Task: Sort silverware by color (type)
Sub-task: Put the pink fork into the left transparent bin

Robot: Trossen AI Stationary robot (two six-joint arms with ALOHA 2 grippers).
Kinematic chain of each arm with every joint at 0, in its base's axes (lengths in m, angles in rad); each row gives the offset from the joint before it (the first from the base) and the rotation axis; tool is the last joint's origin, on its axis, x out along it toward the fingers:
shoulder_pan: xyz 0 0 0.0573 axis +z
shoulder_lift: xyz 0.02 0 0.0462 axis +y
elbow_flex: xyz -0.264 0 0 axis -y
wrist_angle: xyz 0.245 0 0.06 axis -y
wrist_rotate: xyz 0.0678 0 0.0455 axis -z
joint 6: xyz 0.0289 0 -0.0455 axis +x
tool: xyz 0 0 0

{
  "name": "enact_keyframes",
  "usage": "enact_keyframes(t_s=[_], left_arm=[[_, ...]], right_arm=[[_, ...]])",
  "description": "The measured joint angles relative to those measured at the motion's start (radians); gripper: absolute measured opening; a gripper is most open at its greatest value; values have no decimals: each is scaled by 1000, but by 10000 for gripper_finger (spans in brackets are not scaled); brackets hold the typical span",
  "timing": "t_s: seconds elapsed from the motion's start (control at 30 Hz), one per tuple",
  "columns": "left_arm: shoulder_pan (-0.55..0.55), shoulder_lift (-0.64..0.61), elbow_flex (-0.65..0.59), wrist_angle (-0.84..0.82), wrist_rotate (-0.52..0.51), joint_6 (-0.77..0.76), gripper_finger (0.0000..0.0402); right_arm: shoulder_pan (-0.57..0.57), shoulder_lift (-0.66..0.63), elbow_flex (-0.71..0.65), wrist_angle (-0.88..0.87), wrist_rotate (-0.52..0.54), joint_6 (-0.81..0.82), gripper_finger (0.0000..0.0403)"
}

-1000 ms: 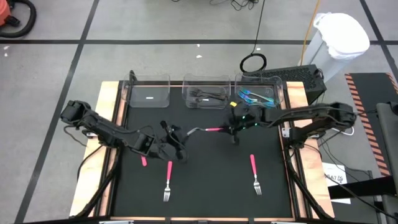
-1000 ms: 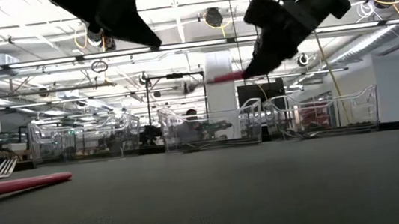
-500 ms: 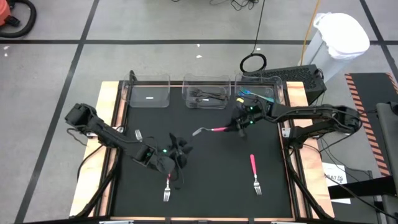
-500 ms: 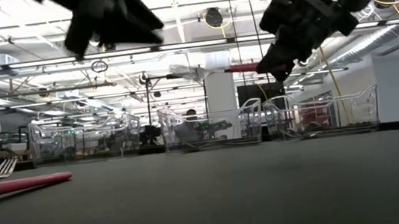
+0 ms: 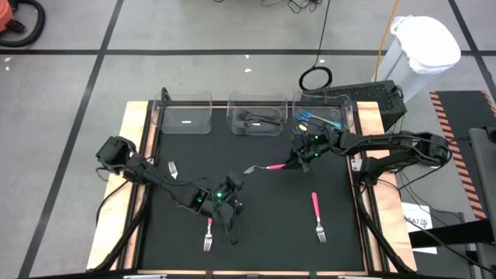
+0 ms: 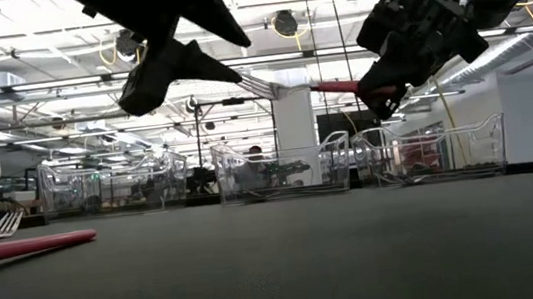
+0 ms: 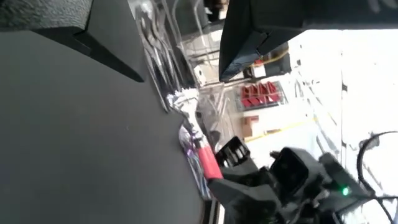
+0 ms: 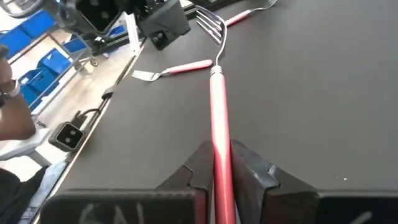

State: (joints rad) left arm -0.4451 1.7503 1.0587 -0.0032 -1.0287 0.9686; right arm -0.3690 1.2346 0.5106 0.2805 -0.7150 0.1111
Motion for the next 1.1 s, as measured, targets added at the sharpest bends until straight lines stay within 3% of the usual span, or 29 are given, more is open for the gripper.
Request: enact_keyframes(t_s=[0.6,0.9,1.1], left_arm=[[-4,16,17,81,32,389,202],[-7,16,17,102,113,406,198],[-9,16,16,95,147,399,144]], right_arm=[[34,12,0,0,-154,-24,31],[49,112,1,134,-154,34,33],[50,202,1,213,-212,54,33]])
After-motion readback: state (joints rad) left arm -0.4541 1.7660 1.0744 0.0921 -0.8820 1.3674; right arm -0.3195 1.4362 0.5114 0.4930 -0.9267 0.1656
